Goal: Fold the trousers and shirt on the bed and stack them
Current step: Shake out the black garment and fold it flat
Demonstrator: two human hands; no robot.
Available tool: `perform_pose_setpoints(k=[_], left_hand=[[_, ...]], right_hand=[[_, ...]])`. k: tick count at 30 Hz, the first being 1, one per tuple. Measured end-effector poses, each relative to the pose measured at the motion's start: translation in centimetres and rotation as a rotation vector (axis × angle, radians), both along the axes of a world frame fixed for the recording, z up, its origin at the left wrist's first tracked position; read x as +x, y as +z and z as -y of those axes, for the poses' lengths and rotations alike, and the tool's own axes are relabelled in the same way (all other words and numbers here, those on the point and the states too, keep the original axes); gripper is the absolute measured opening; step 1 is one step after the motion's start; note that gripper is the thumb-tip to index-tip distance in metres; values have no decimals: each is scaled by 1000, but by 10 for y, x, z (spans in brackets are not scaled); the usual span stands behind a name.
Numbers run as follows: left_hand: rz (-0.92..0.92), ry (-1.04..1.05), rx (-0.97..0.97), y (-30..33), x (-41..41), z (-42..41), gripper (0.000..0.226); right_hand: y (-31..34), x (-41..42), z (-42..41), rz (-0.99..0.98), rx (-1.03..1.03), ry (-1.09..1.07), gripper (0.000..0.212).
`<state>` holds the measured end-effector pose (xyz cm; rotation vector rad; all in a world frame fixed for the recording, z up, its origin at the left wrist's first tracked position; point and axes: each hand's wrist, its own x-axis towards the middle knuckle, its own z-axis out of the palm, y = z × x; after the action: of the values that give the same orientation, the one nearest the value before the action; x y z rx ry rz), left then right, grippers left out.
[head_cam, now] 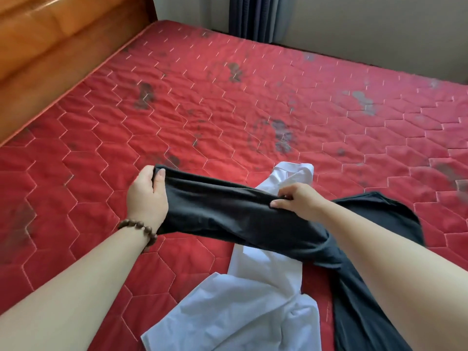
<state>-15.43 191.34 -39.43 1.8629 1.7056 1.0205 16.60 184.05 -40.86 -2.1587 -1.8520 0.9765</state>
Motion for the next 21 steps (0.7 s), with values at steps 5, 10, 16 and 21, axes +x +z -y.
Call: perform_pose_setpoints(k=[5, 10, 16, 21], left_hand=[[-134, 28, -51, -36, -30, -11, 32], [-205, 98, -129, -72, -41, -24, 32], [-258, 189, -313, -116, -49, -22, 31], [-292, 233, -392, -145, -60, -9, 27]], right_hand=[[-37, 18, -1, 185, -199, 61, 44], [-75, 10, -1, 364, 170, -225, 23], [-116, -84, 32, 338, 493, -47, 29], [-156, -141, 43, 268, 209, 167, 54]])
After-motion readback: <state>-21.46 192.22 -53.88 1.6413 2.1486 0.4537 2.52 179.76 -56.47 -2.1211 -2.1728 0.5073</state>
